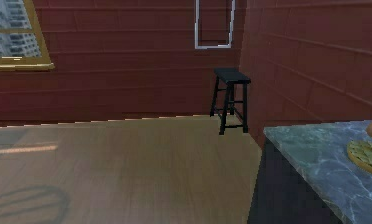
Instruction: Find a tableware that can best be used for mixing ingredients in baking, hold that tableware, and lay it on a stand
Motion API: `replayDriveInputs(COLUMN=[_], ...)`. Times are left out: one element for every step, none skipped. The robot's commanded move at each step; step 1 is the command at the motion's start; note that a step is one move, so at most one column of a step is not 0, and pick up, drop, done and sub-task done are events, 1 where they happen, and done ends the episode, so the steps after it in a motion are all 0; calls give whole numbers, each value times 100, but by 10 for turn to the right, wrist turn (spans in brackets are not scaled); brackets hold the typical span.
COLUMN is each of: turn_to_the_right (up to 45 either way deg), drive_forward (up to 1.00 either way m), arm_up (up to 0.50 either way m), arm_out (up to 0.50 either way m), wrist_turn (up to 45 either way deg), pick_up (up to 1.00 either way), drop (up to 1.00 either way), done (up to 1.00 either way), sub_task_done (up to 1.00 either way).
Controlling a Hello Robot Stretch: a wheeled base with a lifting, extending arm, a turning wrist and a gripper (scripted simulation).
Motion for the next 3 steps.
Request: replayDriveInputs(turn_to_the_right=[0,0,0], drive_forward=[0,0,0], arm_up=[38,0,0], arm_out=[0,50,0], wrist_turn=[0,0,450], pick_up=[0,0,0], drop=[0,0,0], done=[0,0,0], sub_task_done=[0,0,0])
